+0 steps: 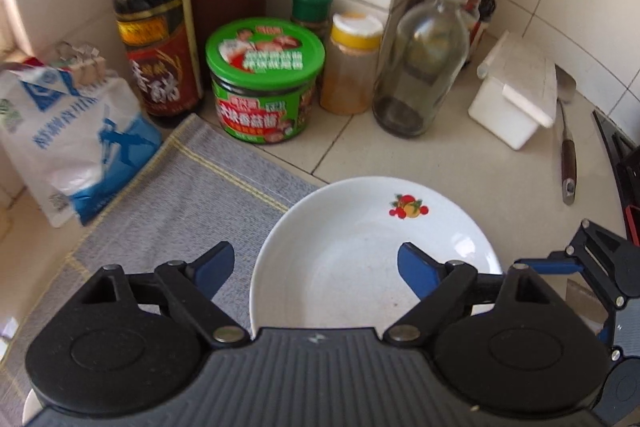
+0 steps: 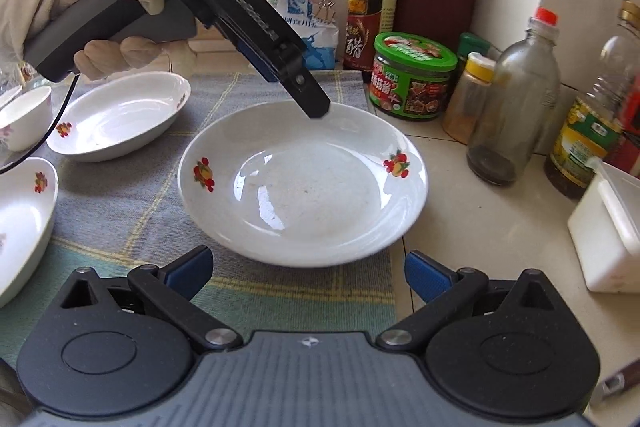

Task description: Organize plates and bowls

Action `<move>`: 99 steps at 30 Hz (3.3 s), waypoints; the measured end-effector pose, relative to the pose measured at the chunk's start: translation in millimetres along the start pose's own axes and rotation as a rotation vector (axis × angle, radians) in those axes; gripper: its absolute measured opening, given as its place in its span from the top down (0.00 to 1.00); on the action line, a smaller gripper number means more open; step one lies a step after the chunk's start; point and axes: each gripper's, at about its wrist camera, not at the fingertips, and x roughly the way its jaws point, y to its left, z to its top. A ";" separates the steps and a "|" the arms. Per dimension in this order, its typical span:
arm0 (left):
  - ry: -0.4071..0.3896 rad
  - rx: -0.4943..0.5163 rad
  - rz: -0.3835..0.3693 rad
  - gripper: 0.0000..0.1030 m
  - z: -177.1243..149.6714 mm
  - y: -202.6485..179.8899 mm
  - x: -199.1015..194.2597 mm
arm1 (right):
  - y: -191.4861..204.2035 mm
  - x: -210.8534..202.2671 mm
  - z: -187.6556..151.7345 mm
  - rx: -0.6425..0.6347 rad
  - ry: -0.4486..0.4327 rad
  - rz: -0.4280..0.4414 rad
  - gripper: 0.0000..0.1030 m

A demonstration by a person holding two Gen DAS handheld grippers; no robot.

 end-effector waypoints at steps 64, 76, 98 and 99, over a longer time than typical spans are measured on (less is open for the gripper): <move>-0.073 -0.461 0.452 0.06 -248.6 -19.4 -205.0 | 169.3 -1.0 -30.0 -0.492 0.046 0.548 0.00; -0.013 -0.385 0.241 0.06 -244.7 19.3 -181.5 | 163.3 -0.4 -34.0 -0.482 -0.002 0.571 0.00; 0.227 -0.418 -0.050 0.12 -241.3 52.1 -132.3 | 165.2 -0.8 -35.7 -0.483 -0.014 0.566 0.00; 0.232 -0.425 -0.055 0.14 -241.7 52.1 -131.4 | 165.1 -0.7 -35.9 -0.483 -0.015 0.567 0.00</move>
